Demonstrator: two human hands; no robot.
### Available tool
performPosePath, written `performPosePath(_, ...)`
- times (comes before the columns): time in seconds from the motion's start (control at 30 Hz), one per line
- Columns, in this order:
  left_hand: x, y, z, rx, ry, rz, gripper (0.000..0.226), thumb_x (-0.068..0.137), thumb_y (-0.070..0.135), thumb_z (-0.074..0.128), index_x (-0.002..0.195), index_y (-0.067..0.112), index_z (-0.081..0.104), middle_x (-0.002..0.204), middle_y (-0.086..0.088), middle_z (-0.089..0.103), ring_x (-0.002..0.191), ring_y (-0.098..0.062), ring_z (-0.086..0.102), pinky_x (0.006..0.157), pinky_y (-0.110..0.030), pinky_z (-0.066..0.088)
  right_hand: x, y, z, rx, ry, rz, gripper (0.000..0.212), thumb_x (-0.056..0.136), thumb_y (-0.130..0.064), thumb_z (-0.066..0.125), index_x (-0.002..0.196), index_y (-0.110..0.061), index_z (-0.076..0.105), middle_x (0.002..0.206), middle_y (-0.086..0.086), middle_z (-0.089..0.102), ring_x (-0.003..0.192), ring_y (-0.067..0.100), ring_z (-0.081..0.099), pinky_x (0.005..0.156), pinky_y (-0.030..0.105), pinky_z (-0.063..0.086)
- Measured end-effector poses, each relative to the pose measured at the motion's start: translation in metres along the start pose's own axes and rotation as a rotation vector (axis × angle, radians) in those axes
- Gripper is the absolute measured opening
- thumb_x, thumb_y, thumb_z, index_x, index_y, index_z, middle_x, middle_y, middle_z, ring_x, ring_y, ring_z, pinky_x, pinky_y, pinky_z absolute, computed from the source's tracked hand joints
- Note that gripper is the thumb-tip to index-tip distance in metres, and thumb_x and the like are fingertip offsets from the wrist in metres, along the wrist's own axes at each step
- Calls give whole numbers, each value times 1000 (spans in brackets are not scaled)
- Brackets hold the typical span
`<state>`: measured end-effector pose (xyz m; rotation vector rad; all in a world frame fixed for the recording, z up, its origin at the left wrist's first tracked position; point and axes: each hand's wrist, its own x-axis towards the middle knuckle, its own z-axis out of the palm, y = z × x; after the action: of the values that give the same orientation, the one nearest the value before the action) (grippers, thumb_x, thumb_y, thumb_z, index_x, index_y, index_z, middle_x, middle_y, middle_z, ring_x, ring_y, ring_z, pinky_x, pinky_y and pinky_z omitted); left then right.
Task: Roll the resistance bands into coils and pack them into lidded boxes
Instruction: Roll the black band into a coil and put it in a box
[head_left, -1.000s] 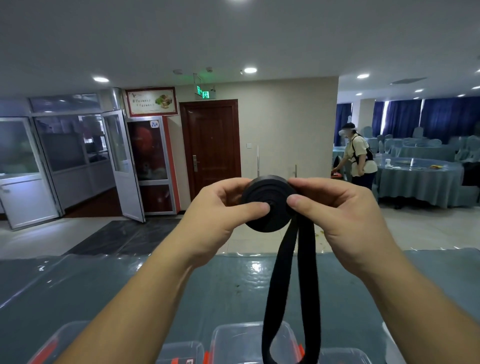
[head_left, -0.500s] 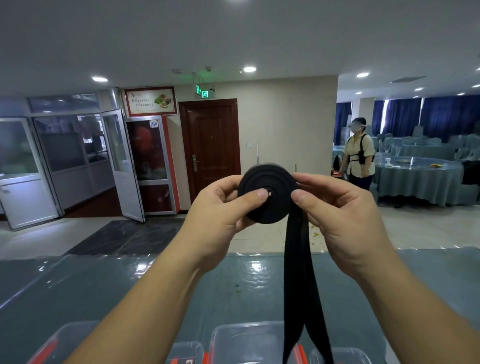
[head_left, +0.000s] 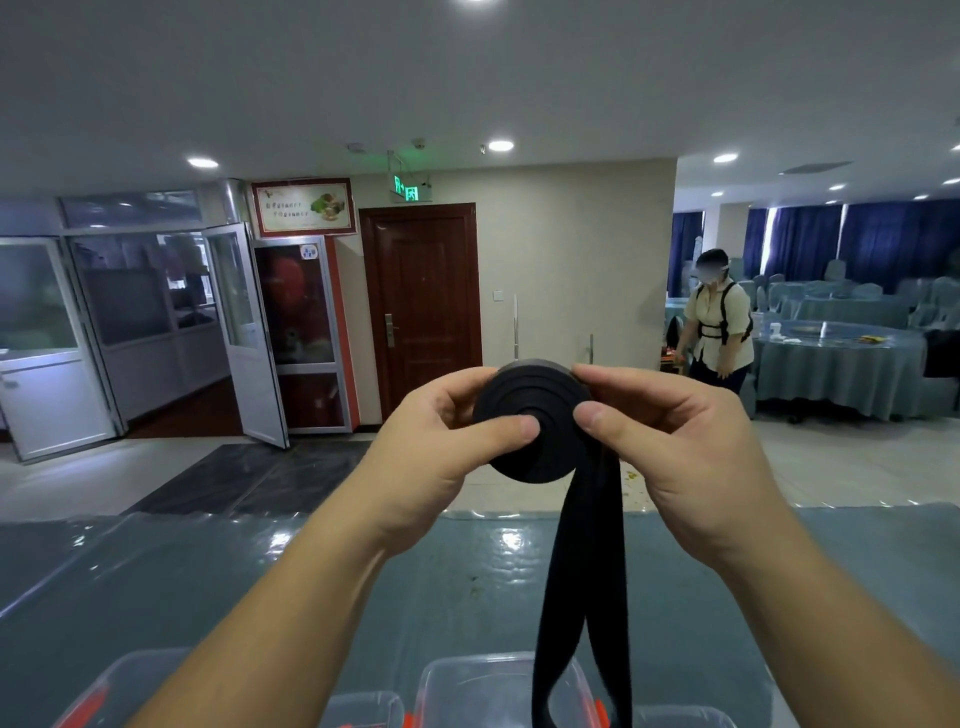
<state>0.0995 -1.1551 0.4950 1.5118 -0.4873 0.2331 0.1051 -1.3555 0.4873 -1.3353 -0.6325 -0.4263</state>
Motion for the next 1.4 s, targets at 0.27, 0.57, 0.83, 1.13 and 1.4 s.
performPosePath(0.27,-3,2,3,-46,82,6,39,78,8,80,116,10,71,103,-8,80,102,-26,77,95,-40,61,0,5,5,46,53,-23,33,75,-17,77,107,-21,79,101,0,83,97,15,79,84,21,59)
performPosePath(0.57,-5,-3,6,-40,82,33,33,84,0,76,115,10,73,103,-8,80,101,-24,77,92,-36,62,-1,8,4,46,25,-12,37,74,-19,78,112,-21,78,105,2,82,101,16,78,86,22,59)
performPosePath(0.83,-4,3,-5,144,18,40,33,83,3,80,114,12,74,102,-6,81,97,-20,77,85,-29,61,-2,11,-1,-5,-22,1,37,73,-21,78,109,-20,77,104,0,82,101,14,78,86,22,59)
performPosePath(1.13,-2,-1,-7,140,-12,-30,31,83,11,80,113,11,76,102,-6,81,97,-20,77,84,-28,60,-2,14,-9,-134,-78,18,39,73,-23,83,112,-22,78,105,-1,82,103,16,77,95,36,60)
performPosePath(1.4,-2,-3,-3,45,14,-90,32,84,3,78,115,9,73,99,-6,80,95,-22,78,81,-34,65,-4,17,-14,-110,-78,11,32,80,-5,80,110,-16,78,102,0,82,100,17,78,89,27,60)
